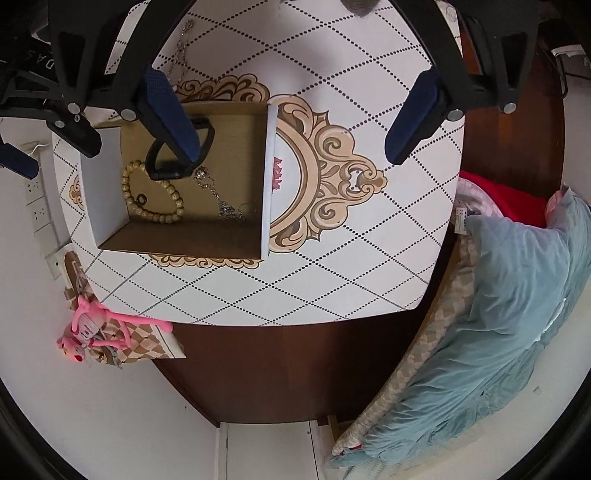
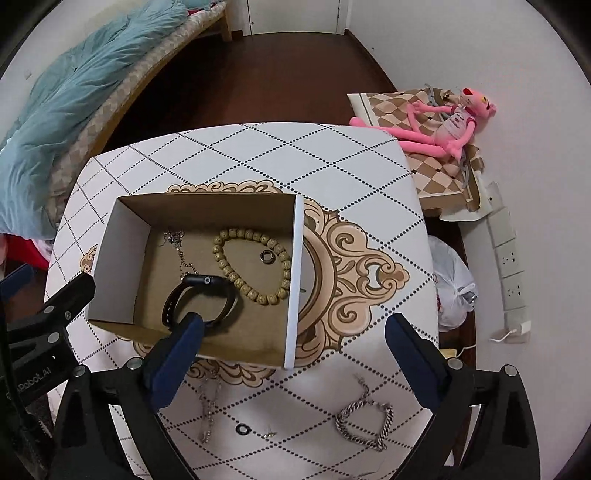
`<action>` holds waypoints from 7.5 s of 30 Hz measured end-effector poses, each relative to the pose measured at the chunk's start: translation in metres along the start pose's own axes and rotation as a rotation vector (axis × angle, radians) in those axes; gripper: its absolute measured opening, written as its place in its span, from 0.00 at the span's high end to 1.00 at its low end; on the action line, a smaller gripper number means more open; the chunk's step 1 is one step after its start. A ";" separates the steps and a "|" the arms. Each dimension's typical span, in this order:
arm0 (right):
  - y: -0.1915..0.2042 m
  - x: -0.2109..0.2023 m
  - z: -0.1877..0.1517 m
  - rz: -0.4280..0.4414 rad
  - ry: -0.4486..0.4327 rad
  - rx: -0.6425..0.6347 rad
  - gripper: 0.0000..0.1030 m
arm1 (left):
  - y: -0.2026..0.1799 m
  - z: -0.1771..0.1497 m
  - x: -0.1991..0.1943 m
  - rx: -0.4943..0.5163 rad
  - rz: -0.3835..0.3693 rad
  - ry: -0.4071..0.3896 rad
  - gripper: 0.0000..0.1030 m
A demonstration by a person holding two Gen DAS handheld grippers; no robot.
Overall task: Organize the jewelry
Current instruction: 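Withdraw both grippers from the box back over the table, then grasp the silver chain with the left gripper while the right gripper grasps the small gold earring, then carry the silver chain and gold earring toward the white box with both grippers, then open both grippers over the white box to drop the held jewelry, then withdraw both grippers from the box back over the table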
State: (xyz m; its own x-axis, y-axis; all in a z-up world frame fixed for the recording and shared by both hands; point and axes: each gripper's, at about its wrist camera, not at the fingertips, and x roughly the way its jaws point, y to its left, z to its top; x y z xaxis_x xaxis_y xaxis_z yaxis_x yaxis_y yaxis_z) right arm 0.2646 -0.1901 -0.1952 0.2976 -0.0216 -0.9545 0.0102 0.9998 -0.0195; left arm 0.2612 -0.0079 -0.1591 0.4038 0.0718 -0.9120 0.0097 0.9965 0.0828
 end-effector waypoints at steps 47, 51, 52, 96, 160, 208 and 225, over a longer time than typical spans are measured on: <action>0.004 0.034 -0.149 0.092 -0.078 0.020 0.91 | -0.003 -0.149 0.013 -0.014 0.051 0.125 0.00; -0.004 0.028 -0.153 0.103 -0.101 0.046 0.91 | -0.016 -0.147 0.013 -0.001 0.020 0.124 0.00; -0.007 0.026 -0.153 0.107 -0.107 0.059 0.91 | -0.021 -0.148 0.014 0.001 0.002 0.125 0.00; -0.052 -0.062 -0.113 0.214 -0.254 0.182 0.91 | -0.031 -0.088 -0.052 0.023 -0.423 -0.036 0.99; 0.005 -0.011 0.040 0.260 -0.010 0.024 0.91 | -0.010 0.043 -0.016 -0.017 -0.366 0.008 0.94; -0.009 -0.103 -0.043 -0.036 -0.174 0.039 0.02 | 0.003 -0.039 -0.099 -0.028 -0.043 -0.108 0.01; 0.000 -0.211 -0.085 -0.024 -0.362 0.037 0.02 | 0.009 -0.067 -0.180 -0.040 -0.050 -0.233 0.01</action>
State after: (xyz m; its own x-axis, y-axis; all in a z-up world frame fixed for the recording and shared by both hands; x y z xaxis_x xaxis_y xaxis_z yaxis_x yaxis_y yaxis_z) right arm 0.1205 -0.1857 -0.0193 0.6153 -0.0517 -0.7866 0.0538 0.9983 -0.0236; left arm 0.1275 -0.0088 -0.0213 0.6038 0.0150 -0.7970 0.0007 0.9998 0.0194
